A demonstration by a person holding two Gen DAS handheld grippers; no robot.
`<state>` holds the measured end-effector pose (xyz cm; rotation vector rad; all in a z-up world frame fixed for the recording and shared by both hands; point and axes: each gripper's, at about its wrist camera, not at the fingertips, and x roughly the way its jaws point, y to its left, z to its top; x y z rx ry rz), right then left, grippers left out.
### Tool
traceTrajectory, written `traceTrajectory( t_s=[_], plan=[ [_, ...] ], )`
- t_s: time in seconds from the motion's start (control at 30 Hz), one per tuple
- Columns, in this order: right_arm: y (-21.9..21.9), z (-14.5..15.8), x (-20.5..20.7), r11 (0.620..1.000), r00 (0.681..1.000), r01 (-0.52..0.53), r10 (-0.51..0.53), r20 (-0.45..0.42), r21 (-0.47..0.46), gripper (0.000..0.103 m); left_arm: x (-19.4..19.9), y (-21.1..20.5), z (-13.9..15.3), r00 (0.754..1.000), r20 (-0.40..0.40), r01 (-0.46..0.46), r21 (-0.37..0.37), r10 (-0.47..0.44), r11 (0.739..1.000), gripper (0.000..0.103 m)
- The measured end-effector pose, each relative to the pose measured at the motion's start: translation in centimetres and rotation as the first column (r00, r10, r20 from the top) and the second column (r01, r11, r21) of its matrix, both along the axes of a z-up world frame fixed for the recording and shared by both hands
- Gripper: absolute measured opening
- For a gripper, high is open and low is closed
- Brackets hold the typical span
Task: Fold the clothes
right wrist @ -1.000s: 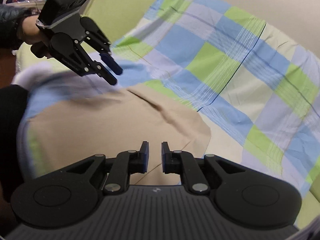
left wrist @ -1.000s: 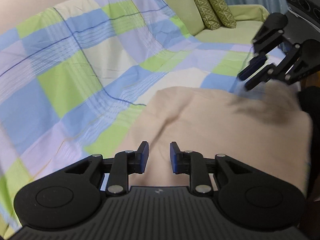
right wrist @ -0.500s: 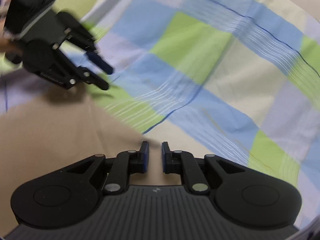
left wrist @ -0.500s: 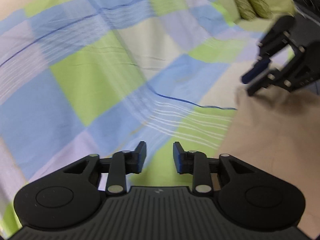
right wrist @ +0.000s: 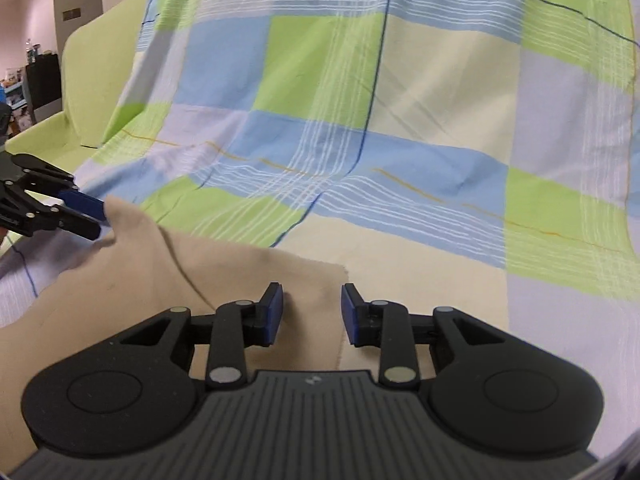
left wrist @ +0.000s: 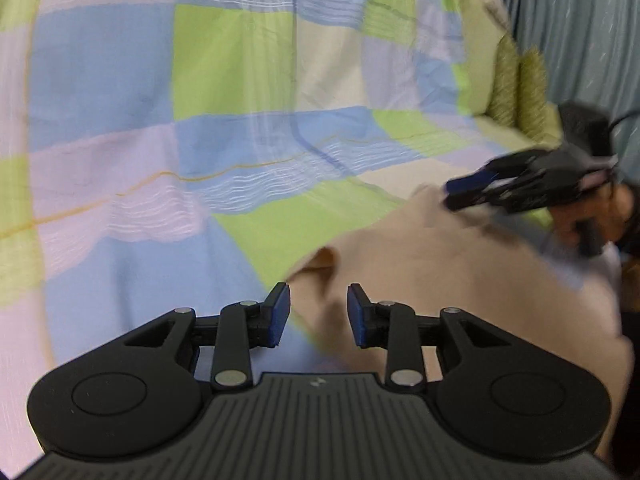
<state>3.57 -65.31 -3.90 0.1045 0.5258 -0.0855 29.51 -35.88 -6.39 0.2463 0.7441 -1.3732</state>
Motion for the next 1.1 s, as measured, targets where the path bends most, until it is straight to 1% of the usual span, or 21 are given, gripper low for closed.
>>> traceTrajectory(
  t_s=[0.07,0.17,0.2,0.3,0.33,0.37,0.4,0.43,0.47,0.53,0.6,0.67,0.73,0.77,0.8,0.83,0.87,0.93,0.97,1.03,1.1],
  plan=[
    [-0.3,-0.1,0.0,1.0,1.0,-0.008,0.008,-0.003,0.014,0.029,0.5,-1.0,-0.7,0.999,-0.037,0.021,0.002,-0.021,1.0,0.038],
    [-0.8,-0.2,-0.1,0.999,1.0,-0.016,0.015,0.007,0.051,0.031,1.9,-2.4,-1.7,0.989,-0.144,0.032,-0.025,-0.035,0.999,0.041],
    [-1.0,-0.2,-0.3,0.997,1.0,-0.02,0.019,0.011,0.069,0.032,2.4,-2.7,-2.0,0.983,-0.18,0.029,-0.044,-0.036,0.999,0.042],
    [-1.6,-0.3,-0.6,0.993,0.999,-0.034,0.032,0.02,0.116,0.033,3.4,-2.7,-2.2,0.973,-0.233,-0.011,-0.095,-0.012,0.995,0.042],
    [-1.8,-0.4,-0.7,0.992,0.999,-0.039,0.037,0.018,0.123,0.033,3.7,-2.6,-2.2,0.968,-0.25,-0.028,-0.115,-0.002,0.993,0.039],
    [-2.1,-0.3,-0.5,0.991,0.999,-0.038,0.036,0.018,0.128,0.033,3.9,-2.3,-2.1,0.967,-0.253,-0.042,-0.13,0.008,0.991,0.038],
    [-2.3,-0.4,-0.6,0.991,0.999,-0.032,0.03,0.017,0.132,0.033,3.9,-2.0,-2.0,0.968,-0.25,-0.05,-0.134,0.015,0.99,0.033],
    [-2.5,-0.4,-0.5,0.989,0.999,-0.029,0.026,0.019,0.146,0.033,4.0,-2.0,-2.0,0.968,-0.251,-0.052,-0.13,0.018,0.99,0.026],
    [-2.8,-0.5,-0.5,0.987,1.0,-0.025,0.022,0.021,0.161,0.033,3.9,-1.9,-2.0,0.968,-0.249,-0.049,-0.118,0.019,0.992,0.023],
    [-3.4,-0.6,-0.4,0.982,1.0,-0.018,0.014,0.025,0.189,0.033,3.8,-1.7,-2.0,0.971,-0.241,-0.042,-0.106,0.016,0.993,0.022],
    [-3.7,-0.7,0.1,0.98,1.0,-0.013,0.008,0.027,0.199,0.033,3.7,-1.4,-2.1,0.971,-0.241,-0.037,-0.09,0.015,0.995,0.022],
    [-4.1,-0.8,0.6,0.972,1.0,-0.017,0.012,0.025,0.233,0.034,3.7,-1.6,-2.3,0.97,-0.243,-0.035,-0.077,0.016,0.996,0.022],
    [-4.8,-1.1,1.3,0.953,0.999,-0.025,0.017,0.029,0.303,0.033,3.6,-1.9,-2.4,0.969,-0.245,-0.029,-0.076,0.01,0.997,0.022],
    [-5.2,-1.3,1.6,0.937,0.999,-0.028,0.021,0.025,0.348,0.03,3.6,-2.1,-2.4,0.969,-0.248,-0.018,-0.082,-0.002,0.996,0.022],
    [-5.5,-1.4,1.9,0.922,1.0,-0.028,0.022,0.02,0.385,0.016,3.4,-2.2,-2.4,0.972,-0.235,-0.012,-0.085,-0.008,0.996,0.016],
    [-5.9,-1.5,2.1,0.906,1.0,-0.028,0.024,0.015,0.421,0.001,3.3,-2.2,-2.2,0.978,-0.21,-0.016,-0.09,-0.003,0.996,0.0],
    [-6.2,-1.5,2.2,0.895,1.0,-0.028,0.021,0.022,0.445,0.001,3.2,-2.0,-2.0,0.981,-0.191,-0.03,-0.102,0.01,0.994,0.0],
    [-6.3,-1.0,1.5,0.897,0.998,-0.009,-0.022,0.066,0.442,0.001,3.4,-1.5,-1.7,0.985,-0.167,-0.06,-0.123,0.039,0.991,0.0],
    [-6.3,-0.5,0.8,0.904,0.993,0.016,-0.065,0.101,0.428,0.001,3.5,-1.2,-1.6,0.985,-0.162,-0.077,-0.131,0.055,0.988,0.0],
    [-5.7,0.2,-0.2,0.924,0.983,0.055,-0.117,0.144,0.378,0.001,3.8,-1.0,-1.8,0.985,-0.16,-0.089,-0.119,0.069,0.989,0.0],
    [-4.9,0.1,-0.1,0.941,0.985,0.065,-0.114,0.129,0.332,0.001,4.1,-1.0,-2.0,0.982,-0.162,-0.11,-0.11,0.091,0.988,0.0]
  ],
)
